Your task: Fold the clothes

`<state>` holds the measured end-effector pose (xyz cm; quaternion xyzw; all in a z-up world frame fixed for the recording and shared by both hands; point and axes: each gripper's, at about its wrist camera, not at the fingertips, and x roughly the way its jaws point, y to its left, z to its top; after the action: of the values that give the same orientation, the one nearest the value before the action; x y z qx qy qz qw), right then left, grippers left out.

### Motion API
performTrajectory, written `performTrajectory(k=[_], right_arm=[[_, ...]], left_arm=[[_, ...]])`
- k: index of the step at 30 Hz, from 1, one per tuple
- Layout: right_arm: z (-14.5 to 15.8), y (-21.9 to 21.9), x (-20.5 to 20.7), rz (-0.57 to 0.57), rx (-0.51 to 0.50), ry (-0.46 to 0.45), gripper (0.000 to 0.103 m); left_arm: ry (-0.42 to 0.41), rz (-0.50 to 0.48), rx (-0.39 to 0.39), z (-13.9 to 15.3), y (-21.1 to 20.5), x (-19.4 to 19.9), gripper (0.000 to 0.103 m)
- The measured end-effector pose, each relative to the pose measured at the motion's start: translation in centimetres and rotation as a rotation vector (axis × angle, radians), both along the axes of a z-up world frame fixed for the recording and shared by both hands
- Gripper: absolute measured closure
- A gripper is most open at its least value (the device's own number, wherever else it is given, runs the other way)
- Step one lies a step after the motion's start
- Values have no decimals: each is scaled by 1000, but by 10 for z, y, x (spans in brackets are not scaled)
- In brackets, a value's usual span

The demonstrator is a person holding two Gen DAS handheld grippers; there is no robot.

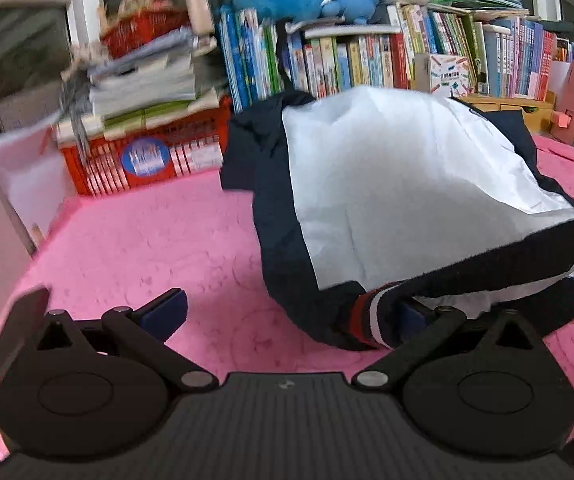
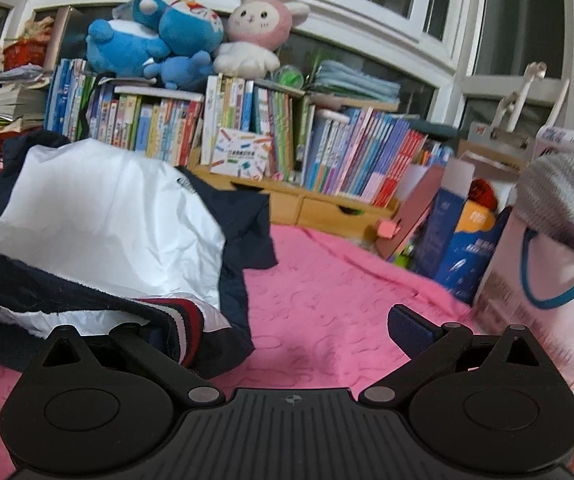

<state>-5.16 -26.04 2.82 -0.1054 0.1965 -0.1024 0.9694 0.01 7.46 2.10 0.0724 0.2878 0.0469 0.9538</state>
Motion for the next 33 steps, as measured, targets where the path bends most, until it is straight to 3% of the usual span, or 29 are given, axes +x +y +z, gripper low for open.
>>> performTrajectory(k=[3,5,7,9,13,16,20,23,25,29,33], right_arm=[[6,-2,-5,-11,24,-30,0],[5,-4,-7,-28,44,-36,0],[-5,-4,-1,-36,53,-6,0],[-12,2,5,-22,30,13,0],[-15,14,5,-16,-91,-22,0],[-13,-4,0,-40,-82,-14,0],[0,-34,-20,41,112,18,0],[1,-38,-43,85,88,69,0],[-6,-39,-54,110,64,136,0],[-44,-38,-68,186,53,346,0],[-57,-23,-86,255,-67,462,0]], left_arm=[[-59,30,67,0,-16,-3,0],[-1,36,78,-14,-31,3,0],[77,-19,79,-33,-47,11,0],[106,-21,122,-50,-64,18,0],[3,84,345,-62,-68,24,0],[-28,150,386,-49,-37,17,0],[2,105,154,-2,7,-10,0],[45,42,33,15,29,-38,0],[102,1,25,11,29,-53,0],[304,-28,82,-31,23,-70,0],[391,-65,51,-44,26,-84,0]])
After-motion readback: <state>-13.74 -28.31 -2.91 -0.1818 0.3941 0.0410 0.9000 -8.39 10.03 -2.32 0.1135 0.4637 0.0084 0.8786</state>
